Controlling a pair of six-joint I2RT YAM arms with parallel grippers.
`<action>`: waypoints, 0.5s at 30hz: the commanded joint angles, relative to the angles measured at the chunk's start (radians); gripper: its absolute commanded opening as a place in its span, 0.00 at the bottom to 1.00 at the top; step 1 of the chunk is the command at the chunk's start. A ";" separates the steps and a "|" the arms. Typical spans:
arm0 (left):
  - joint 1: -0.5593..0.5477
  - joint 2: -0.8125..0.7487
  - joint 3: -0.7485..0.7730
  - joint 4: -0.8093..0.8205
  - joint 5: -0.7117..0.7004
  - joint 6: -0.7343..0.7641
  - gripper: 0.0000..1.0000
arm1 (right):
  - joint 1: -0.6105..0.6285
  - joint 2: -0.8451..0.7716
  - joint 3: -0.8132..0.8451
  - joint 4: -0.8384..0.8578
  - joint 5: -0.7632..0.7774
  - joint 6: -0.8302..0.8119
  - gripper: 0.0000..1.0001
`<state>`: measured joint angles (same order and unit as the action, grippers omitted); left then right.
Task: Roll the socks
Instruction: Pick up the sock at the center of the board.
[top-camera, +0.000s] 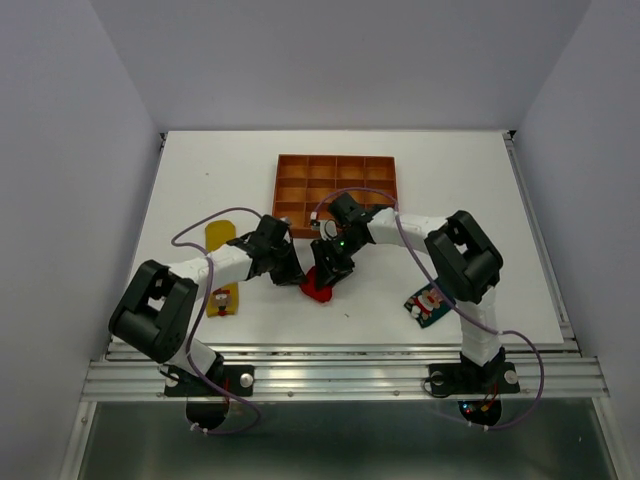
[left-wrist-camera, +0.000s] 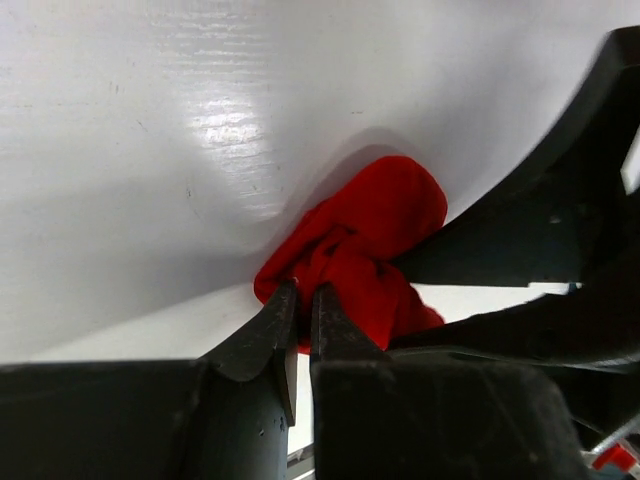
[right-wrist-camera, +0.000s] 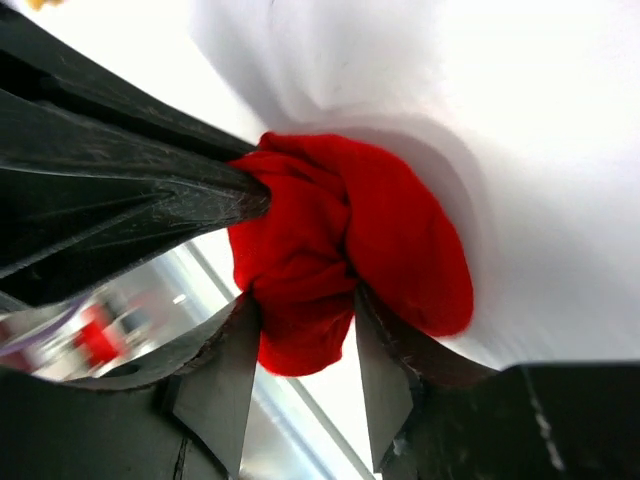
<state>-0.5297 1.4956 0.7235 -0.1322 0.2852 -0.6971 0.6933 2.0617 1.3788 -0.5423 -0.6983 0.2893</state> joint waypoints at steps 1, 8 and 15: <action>-0.029 0.037 0.005 -0.113 -0.121 0.002 0.01 | 0.000 -0.095 0.025 0.061 0.189 -0.081 0.48; -0.036 0.037 0.019 -0.147 -0.147 -0.008 0.00 | 0.047 -0.230 -0.050 0.128 0.319 -0.127 0.54; -0.042 0.035 0.036 -0.167 -0.156 -0.008 0.00 | 0.170 -0.284 -0.084 0.147 0.453 -0.213 0.54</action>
<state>-0.5640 1.5043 0.7597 -0.1783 0.2089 -0.7277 0.7898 1.8229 1.3243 -0.4503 -0.3466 0.1486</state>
